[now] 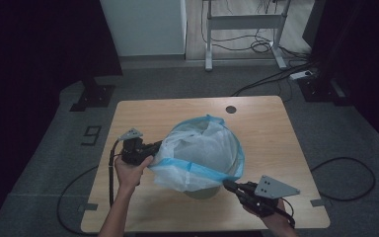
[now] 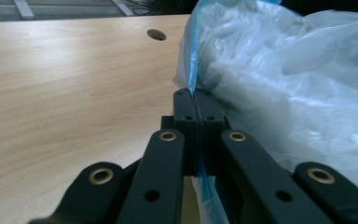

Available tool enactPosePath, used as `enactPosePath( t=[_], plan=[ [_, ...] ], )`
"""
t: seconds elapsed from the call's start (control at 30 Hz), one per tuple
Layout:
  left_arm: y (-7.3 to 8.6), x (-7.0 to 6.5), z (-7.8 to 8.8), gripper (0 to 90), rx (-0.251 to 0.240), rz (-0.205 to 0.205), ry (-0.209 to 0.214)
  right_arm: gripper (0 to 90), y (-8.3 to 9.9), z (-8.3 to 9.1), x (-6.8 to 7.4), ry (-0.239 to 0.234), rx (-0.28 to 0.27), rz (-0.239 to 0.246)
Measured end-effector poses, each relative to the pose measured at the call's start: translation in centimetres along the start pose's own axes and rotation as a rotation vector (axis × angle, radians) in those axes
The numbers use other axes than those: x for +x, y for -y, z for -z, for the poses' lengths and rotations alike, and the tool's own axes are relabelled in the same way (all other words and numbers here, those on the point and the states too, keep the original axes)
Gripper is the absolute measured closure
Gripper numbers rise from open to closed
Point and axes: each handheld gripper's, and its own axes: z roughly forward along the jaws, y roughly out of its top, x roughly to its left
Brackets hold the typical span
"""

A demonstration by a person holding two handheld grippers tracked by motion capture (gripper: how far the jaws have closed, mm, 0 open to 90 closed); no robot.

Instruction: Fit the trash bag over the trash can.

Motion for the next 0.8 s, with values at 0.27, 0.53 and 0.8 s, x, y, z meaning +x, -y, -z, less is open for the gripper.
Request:
enactPosePath(
  t=[0.27,0.53,0.8],
  plan=[
    [1.2,0.2,-0.1,89.5,0.023,0.006,0.001,89.2,2.2,-1.9,0.5,-0.035,0.094,0.019],
    [2.1,1.4,-1.2,89.4,0.089,0.03,-0.023,89.2,4.4,-3.6,-0.7,-0.008,0.175,0.002],
    [1.8,1.8,-1.3,88.8,0.081,0.042,-0.024,89.2,5.0,-3.5,-1.6,0.02,0.19,0.0]
  ],
)
